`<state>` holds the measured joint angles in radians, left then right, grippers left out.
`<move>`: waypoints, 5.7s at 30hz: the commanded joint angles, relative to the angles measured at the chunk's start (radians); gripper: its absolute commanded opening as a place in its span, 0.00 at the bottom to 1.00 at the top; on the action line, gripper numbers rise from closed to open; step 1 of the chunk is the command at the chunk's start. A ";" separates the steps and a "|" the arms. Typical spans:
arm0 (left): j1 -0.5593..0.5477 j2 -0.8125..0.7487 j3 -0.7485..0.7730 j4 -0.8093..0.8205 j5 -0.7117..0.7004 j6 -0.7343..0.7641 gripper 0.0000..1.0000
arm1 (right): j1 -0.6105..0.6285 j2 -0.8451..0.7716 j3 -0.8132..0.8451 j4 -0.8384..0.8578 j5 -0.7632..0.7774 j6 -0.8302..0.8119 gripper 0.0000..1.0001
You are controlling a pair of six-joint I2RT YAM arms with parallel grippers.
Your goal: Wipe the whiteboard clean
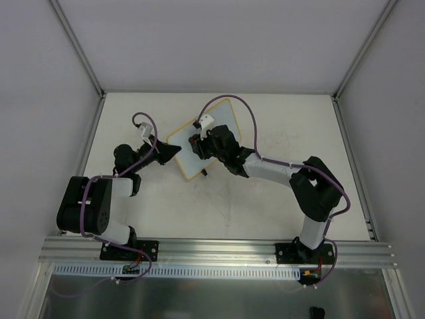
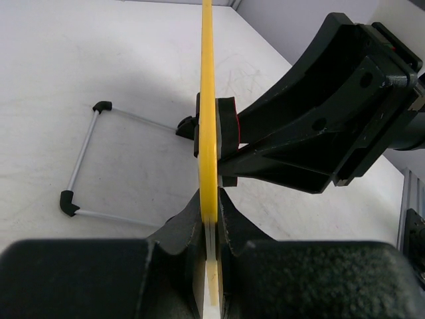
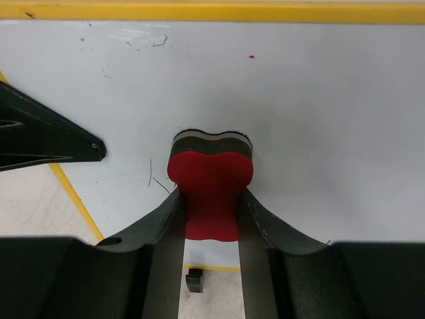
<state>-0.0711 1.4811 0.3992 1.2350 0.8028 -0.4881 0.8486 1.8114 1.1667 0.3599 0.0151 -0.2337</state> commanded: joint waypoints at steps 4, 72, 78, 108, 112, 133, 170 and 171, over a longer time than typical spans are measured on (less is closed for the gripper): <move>-0.016 0.010 0.016 0.100 0.091 0.002 0.00 | 0.079 0.088 -0.005 0.106 -0.023 0.082 0.00; -0.016 0.027 0.033 0.098 0.124 -0.027 0.00 | -0.278 0.106 -0.219 0.475 -0.127 0.758 0.00; -0.016 0.022 0.032 0.098 0.125 -0.029 0.00 | -0.394 0.097 -0.200 0.450 -0.138 0.798 0.00; -0.015 0.013 0.027 0.095 0.128 -0.027 0.00 | -0.425 0.137 -0.291 0.573 -0.119 0.921 0.00; -0.016 0.013 0.029 0.093 0.128 -0.026 0.00 | -0.459 0.149 -0.269 0.565 -0.133 0.929 0.00; -0.016 0.022 0.029 0.096 0.131 -0.029 0.00 | -0.208 0.111 -0.256 0.472 -0.121 0.833 0.00; -0.016 0.016 0.026 0.110 0.130 -0.037 0.00 | 0.129 0.117 0.094 0.110 0.120 0.573 0.00; -0.016 0.013 0.024 0.106 0.130 -0.037 0.00 | 0.124 0.118 0.102 0.097 0.120 0.565 0.00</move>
<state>-0.0517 1.5055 0.4175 1.2659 0.7898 -0.4629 0.9909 1.9423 1.1522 0.3882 0.0902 0.3706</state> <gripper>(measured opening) 0.054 0.346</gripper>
